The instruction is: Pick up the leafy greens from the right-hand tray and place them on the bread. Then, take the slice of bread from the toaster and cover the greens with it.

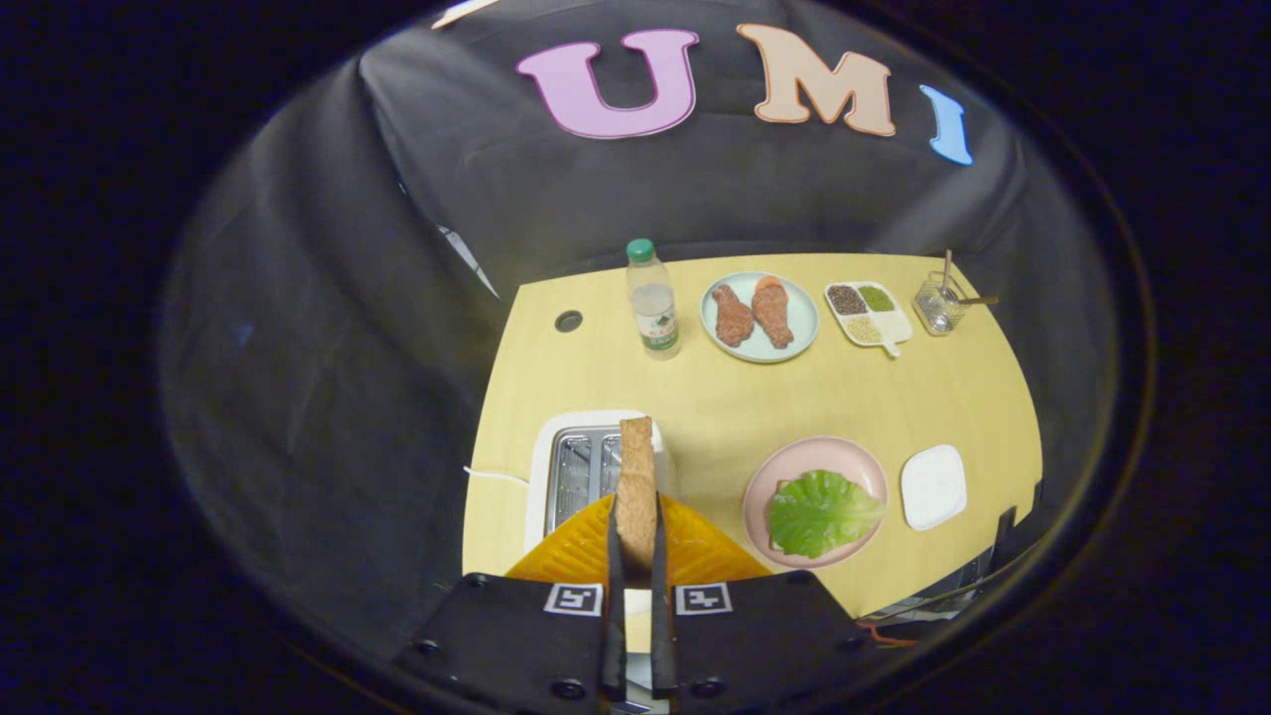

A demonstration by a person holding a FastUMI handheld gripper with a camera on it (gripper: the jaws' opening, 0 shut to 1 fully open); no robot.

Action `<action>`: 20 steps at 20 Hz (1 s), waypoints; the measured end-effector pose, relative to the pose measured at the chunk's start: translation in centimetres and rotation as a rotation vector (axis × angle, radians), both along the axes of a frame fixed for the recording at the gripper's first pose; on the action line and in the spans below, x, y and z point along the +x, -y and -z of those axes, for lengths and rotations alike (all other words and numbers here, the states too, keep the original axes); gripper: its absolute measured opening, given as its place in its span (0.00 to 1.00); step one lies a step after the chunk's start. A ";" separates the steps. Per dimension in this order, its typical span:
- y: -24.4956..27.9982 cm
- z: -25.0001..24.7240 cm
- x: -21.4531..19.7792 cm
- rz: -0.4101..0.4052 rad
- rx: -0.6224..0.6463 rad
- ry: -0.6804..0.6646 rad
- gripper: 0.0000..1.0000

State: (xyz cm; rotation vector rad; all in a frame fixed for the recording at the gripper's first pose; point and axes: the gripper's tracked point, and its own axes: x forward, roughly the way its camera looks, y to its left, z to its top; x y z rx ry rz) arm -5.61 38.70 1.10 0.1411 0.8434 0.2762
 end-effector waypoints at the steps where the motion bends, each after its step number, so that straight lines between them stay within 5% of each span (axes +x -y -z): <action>1: 0.9 -0.3 0.3 0.010 0.002 0.007 0.13; 6: 6.1 1.0 2.0 0.087 0.002 -0.006 0.13; 14: 12.4 9.8 3.9 0.160 -0.048 -0.142 0.13; 20: 12.6 14.3 5.6 0.183 0.105 -0.164 0.13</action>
